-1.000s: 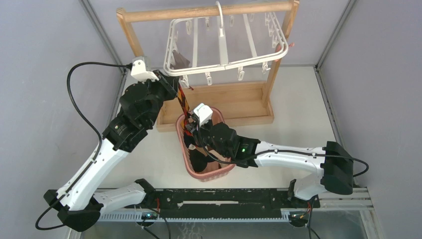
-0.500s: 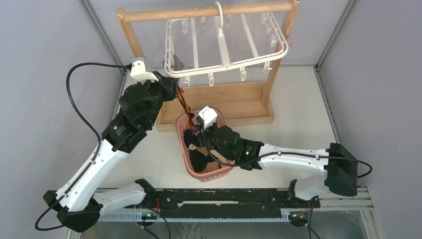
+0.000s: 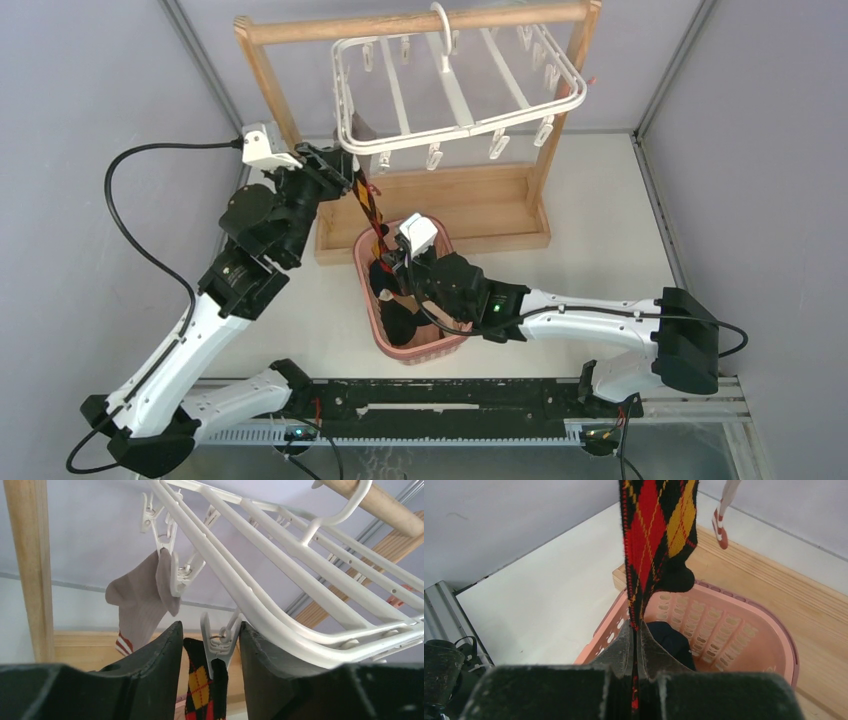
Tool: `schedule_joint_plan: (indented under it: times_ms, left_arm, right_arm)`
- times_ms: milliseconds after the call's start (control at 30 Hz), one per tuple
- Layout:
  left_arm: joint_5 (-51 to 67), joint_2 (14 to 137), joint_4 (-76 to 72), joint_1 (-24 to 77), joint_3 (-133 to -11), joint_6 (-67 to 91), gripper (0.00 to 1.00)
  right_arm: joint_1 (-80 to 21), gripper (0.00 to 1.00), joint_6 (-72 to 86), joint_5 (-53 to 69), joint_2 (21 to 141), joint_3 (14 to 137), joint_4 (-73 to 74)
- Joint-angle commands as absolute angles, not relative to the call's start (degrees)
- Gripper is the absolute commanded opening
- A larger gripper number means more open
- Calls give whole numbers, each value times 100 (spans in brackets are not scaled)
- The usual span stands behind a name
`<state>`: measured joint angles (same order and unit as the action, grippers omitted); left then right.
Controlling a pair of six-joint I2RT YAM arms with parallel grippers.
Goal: Remove the socks clipped to the hanger
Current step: Remove the sock from the hanger.
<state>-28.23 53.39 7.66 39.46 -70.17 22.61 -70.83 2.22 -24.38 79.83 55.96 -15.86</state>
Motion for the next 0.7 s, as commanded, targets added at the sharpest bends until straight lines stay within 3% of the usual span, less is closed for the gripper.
schedule_joint_plan:
  times_ms: [0, 300, 667]
  left_arm:
    - [-2857, 5462, 41, 3944, -7002, 2141, 52]
    - [-2918, 5616, 26, 3954, -6988, 2214, 51]
    - [-2835, 5663, 26, 3981, -7017, 2197, 18]
  right_arm:
    - [-7180, 0, 187, -2523, 8001, 5795, -1573]
    - [-7208, 0, 141, -2562, 8037, 5827, -1565]
    - [-7226, 0, 178, -2588, 8051, 5819, -1483]
